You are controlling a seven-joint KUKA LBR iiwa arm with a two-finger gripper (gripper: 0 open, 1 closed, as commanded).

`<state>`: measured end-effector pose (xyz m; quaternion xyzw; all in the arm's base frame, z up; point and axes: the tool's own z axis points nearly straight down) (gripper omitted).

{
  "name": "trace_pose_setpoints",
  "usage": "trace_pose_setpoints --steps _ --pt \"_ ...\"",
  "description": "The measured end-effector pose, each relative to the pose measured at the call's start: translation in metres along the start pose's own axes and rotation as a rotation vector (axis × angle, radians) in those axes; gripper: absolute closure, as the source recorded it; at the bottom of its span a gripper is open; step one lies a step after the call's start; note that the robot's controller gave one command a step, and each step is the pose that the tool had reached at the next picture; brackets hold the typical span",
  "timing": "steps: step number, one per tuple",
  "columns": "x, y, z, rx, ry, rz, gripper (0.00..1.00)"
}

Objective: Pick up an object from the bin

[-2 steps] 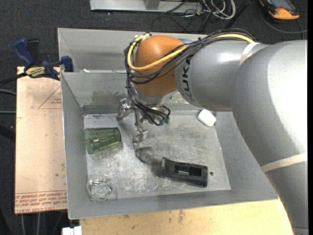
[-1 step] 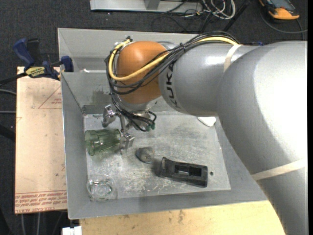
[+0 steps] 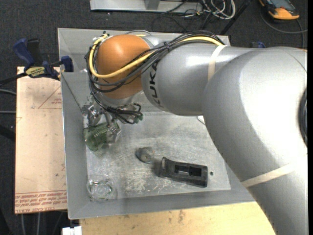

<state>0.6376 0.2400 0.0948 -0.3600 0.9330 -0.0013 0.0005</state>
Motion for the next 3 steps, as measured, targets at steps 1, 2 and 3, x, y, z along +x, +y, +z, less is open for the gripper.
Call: trace_pose_setpoints --steps 1,2,3 --pt "0.000 0.000 0.000 0.000 0.000 0.000 1.00" --pt "0.005 -0.005 -0.040 -0.004 -0.001 -0.030 1.00" --pt "0.006 -0.008 -0.113 -0.004 0.000 -0.014 1.00"
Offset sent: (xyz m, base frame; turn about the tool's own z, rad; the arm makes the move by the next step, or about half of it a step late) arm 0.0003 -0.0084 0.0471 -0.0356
